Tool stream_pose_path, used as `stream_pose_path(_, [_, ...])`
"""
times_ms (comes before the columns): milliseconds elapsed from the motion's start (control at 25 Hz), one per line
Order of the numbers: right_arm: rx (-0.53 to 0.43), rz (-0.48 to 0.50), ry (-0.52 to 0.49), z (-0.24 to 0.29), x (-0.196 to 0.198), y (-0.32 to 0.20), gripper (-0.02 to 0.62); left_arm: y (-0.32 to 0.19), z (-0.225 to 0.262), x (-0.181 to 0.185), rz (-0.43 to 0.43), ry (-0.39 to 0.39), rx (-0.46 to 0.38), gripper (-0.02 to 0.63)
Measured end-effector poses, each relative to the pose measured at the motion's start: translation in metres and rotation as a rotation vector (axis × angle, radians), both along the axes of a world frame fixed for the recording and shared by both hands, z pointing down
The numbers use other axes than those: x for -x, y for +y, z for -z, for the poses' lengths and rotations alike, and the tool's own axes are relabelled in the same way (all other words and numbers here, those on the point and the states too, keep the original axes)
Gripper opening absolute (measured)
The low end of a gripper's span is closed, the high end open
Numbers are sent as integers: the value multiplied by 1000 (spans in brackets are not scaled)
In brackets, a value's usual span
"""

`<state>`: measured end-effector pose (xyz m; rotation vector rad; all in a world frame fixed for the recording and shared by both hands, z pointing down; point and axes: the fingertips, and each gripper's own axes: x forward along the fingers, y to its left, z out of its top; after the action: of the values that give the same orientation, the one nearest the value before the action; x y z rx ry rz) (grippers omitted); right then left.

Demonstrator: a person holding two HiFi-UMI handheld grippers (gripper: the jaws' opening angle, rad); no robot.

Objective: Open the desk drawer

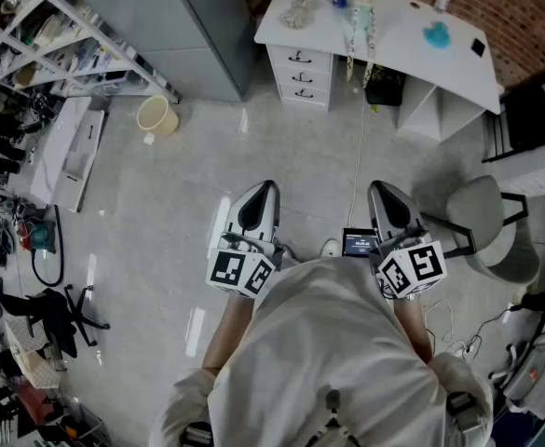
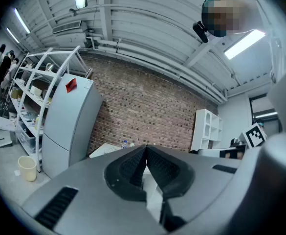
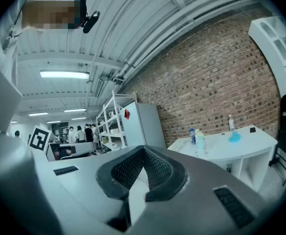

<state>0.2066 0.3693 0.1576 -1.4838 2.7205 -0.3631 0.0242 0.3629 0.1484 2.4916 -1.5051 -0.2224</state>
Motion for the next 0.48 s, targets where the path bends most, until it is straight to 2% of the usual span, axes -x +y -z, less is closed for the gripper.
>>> stream_pose_path(480, [34, 0, 39, -1, 80, 0, 26, 1, -26, 92, 12, 22, 72, 8])
